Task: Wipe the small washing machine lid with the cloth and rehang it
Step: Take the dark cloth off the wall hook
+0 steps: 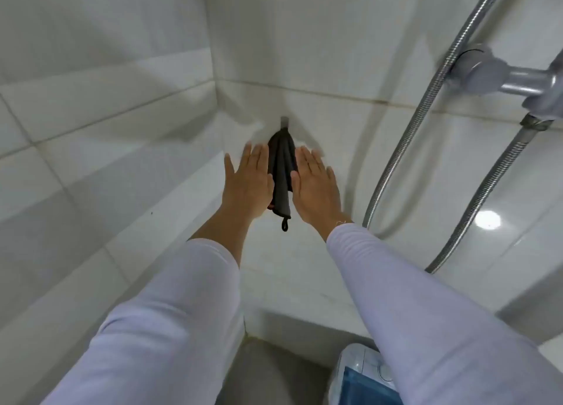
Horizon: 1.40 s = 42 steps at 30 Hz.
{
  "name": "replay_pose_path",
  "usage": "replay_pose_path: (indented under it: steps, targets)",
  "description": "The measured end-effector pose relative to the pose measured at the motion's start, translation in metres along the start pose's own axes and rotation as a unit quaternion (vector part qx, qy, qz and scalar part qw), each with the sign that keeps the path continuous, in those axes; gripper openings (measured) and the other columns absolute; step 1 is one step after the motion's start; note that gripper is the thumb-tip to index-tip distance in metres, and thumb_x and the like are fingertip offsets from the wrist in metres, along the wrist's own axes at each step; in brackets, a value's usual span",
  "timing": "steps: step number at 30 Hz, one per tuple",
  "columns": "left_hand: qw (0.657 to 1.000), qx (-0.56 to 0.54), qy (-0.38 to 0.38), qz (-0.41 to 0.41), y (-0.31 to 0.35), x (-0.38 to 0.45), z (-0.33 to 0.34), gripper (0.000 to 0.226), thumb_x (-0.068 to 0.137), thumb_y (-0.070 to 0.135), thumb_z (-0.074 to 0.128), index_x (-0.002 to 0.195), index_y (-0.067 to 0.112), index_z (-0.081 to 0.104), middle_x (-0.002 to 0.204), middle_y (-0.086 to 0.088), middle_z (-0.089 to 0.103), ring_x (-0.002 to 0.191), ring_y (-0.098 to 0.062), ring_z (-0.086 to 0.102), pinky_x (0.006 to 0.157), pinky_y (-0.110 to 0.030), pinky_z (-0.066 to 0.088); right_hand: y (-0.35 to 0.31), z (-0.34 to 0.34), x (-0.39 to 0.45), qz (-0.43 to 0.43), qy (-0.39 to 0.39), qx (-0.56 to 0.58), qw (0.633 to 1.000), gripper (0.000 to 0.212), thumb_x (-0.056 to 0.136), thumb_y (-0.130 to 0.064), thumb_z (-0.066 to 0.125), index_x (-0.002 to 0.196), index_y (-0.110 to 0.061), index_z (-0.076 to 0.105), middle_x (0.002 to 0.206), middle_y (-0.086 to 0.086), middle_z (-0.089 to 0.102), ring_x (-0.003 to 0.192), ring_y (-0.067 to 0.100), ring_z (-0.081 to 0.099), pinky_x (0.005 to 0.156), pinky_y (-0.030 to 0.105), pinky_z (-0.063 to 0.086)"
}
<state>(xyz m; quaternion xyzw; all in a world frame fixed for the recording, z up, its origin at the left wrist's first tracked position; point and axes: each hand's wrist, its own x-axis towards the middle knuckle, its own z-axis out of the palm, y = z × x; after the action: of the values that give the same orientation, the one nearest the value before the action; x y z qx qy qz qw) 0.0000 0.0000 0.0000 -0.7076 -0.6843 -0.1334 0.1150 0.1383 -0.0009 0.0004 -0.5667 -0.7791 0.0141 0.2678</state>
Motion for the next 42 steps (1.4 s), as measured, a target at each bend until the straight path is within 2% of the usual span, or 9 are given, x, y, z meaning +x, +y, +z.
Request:
replay_pose_path:
  steps: [4,10,15,25,27,30,37,40,42]
  targets:
    - [0.998,-0.057,0.031,-0.009,-0.008,0.018,0.007,0.047,0.100,0.021,0.028,0.146,0.014,0.025,0.151,-0.004,0.035,0.144,-0.020,0.024,0.116,-0.049,0.019,-0.002,0.019,0.016,0.005,0.066,-0.017,0.998,0.048,0.097,-0.017,0.034,0.145,-0.012,0.030,0.147,0.007,0.040,0.135,0.026,0.036,0.102,0.041,0.036]
    - [0.969,-0.235,0.056,-0.051,-0.012,0.042,0.009,0.030,0.099,0.020,0.034,0.123,0.011,0.049,0.111,-0.009,0.064,0.099,-0.030,0.059,0.084,-0.040,0.045,-0.008,0.035,0.029,0.036,0.146,0.045,0.988,0.037,0.087,-0.004,0.042,0.120,-0.005,0.057,0.115,0.015,0.061,0.108,0.034,0.054,0.079,0.039,0.047]
    - [0.925,-0.376,-0.004,-0.059,-0.013,0.044,0.009,0.028,0.098,0.023,0.041,0.121,0.011,0.051,0.113,-0.007,0.065,0.104,-0.025,0.060,0.091,-0.037,0.048,-0.007,0.033,0.035,0.059,0.120,0.090,0.987,0.030,0.092,-0.006,0.038,0.115,-0.003,0.057,0.115,0.014,0.060,0.109,0.029,0.050,0.085,0.037,0.046]
    - [0.904,-0.413,-0.064,-0.089,-0.015,0.046,0.002,0.022,0.095,0.025,0.050,0.107,0.008,0.050,0.096,-0.003,0.056,0.089,-0.019,0.053,0.068,-0.022,0.038,-0.005,0.009,0.038,0.117,0.112,0.165,0.973,0.020,0.083,-0.002,0.049,0.099,0.000,0.060,0.098,0.016,0.065,0.094,0.031,0.056,0.077,0.030,0.042]
    - [0.905,-0.410,-0.058,-0.096,-0.020,0.043,-0.004,0.023,0.094,0.027,0.051,0.108,0.008,0.048,0.088,-0.002,0.056,0.082,-0.018,0.053,0.059,-0.021,0.038,-0.003,0.000,0.036,0.126,0.101,0.176,0.971,0.025,0.083,-0.003,0.049,0.106,0.000,0.057,0.102,0.017,0.064,0.094,0.032,0.058,0.079,0.031,0.043]
    - [0.926,-0.360,-0.046,-0.102,-0.031,0.039,-0.013,0.027,0.094,0.033,0.050,0.105,0.008,0.053,0.089,-0.004,0.058,0.082,-0.020,0.053,0.069,-0.027,0.039,0.002,-0.011,0.034,0.118,0.094,0.153,0.977,0.021,0.086,-0.007,0.048,0.102,0.001,0.060,0.104,0.019,0.059,0.092,0.030,0.056,0.076,0.026,0.037]
    - [0.954,-0.281,-0.067,-0.082,-0.026,0.034,-0.055,0.032,0.096,0.036,0.044,0.086,0.008,0.054,0.069,-0.001,0.050,0.078,-0.023,0.050,0.071,-0.029,0.035,-0.007,-0.051,0.039,0.114,0.023,0.197,0.973,0.010,0.092,-0.013,0.041,0.089,-0.008,0.049,0.065,-0.004,0.045,0.071,0.020,0.047,0.061,0.021,0.034]
    - [0.935,-0.331,-0.086,-0.090,-0.010,0.030,-0.075,0.037,0.097,0.038,0.042,0.077,0.008,0.052,0.075,-0.006,0.052,0.079,-0.025,0.049,0.068,-0.029,0.037,-0.018,-0.069,0.040,0.088,0.009,0.205,0.975,0.011,0.090,-0.012,0.045,0.086,-0.009,0.055,0.063,-0.008,0.045,0.062,0.011,0.045,0.049,0.007,0.038]
    - [0.888,-0.429,-0.119,-0.116,0.003,0.026,-0.087,0.037,0.097,0.037,0.043,0.081,0.007,0.057,0.079,-0.009,0.056,0.081,-0.027,0.053,0.071,-0.032,0.046,-0.024,-0.080,0.037,0.088,-0.006,0.240,0.967,0.013,0.088,-0.012,0.049,0.079,-0.006,0.056,0.062,-0.003,0.049,0.060,0.014,0.052,0.049,-0.002,0.041]
